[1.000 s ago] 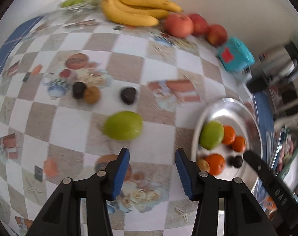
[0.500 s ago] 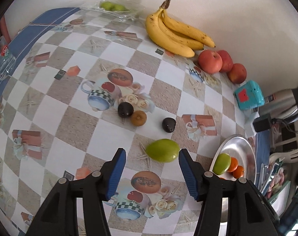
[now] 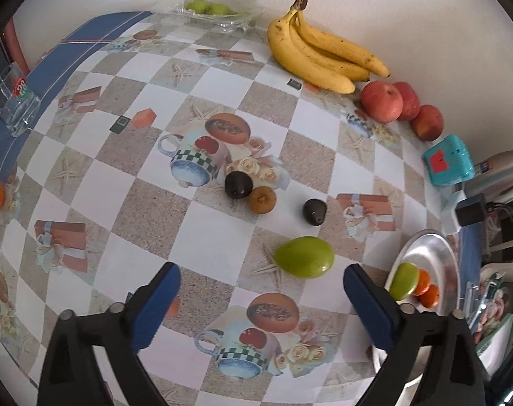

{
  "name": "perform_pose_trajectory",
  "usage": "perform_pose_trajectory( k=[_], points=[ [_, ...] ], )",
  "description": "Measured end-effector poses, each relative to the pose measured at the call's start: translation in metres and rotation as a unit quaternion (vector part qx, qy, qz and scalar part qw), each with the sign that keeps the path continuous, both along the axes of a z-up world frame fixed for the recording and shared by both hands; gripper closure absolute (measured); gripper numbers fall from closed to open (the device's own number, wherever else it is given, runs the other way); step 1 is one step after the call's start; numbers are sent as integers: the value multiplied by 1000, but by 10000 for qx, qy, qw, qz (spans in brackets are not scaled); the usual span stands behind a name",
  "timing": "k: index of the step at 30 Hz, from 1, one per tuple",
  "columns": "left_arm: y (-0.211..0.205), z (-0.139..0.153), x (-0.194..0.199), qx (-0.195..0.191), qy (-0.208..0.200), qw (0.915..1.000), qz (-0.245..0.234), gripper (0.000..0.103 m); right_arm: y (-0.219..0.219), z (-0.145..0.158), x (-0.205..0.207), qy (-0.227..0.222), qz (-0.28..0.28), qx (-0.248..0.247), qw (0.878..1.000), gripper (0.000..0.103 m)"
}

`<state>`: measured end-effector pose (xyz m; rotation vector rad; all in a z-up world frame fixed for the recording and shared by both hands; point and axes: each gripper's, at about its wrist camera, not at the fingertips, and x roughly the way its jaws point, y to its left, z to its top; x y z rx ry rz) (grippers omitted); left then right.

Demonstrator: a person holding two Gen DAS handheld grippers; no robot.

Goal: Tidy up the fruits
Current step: 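Withdraw both open tools from the bowl back toward the fruits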

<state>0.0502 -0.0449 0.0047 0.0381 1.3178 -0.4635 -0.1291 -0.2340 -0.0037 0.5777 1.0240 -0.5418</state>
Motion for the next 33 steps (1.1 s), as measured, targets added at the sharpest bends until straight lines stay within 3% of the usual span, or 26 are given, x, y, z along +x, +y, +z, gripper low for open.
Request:
perform_pose_trajectory(
  k=[3,7,11,22,24,33],
  points=[
    [1,-4,0,54,29,10000,16,0,0,-4,1,115,-1,-16,9999,33],
    [2,-11,1,128,105,9998,66,0,0,-11,2,225,42,-5,9997,31],
    [3,-13,1,187,92,9997,94,0,2,-14,3,324,73,-71,9994,21],
    [-5,0,2,456,-552,9971,-246,0,4,-15,6,192,105,-287,9993,19],
    [-7,2,2,530,-660,9959,-305,0,4,-14,6,143,95,-277,9995,4],
    [-10,10,9,744,-1092,9896,-575,0,8,-10,12,-41,196,-323,9993,4]
  ],
)
